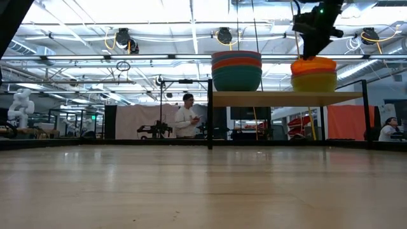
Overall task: Place and stack bowls onto a shelf
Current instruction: Adjust the orange bowl on top of the purple bowl on the shelf
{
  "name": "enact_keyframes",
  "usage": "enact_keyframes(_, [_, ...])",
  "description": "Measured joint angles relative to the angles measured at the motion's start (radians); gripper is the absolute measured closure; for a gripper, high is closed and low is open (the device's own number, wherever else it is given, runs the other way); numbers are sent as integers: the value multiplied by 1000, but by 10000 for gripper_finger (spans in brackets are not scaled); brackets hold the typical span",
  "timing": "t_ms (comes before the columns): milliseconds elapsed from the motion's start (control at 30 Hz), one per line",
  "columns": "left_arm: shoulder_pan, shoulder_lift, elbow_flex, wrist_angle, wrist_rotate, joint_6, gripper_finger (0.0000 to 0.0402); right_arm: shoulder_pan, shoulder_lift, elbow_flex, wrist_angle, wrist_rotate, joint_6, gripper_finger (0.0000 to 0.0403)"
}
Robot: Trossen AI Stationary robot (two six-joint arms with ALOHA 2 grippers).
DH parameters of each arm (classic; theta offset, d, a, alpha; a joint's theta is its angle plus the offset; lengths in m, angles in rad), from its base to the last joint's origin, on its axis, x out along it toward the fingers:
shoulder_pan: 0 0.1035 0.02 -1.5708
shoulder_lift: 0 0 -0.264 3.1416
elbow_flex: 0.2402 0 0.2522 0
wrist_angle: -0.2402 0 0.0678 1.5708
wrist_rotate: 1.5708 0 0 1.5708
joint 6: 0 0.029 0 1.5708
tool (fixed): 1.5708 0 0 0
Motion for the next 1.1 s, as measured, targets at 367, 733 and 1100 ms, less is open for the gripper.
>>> enact_keyframes(367, [8,0,0,8,0,-1,243,24,-62,0,25,-27,-6,307])
enact_keyframes(733, [13,0,0,9,0,-1,243,23,-55,-14,105,6,-61,396])
enact_keyframes(1100, [13,0,0,7,0,-1,243,17,-54,-265,313,58,-86,402])
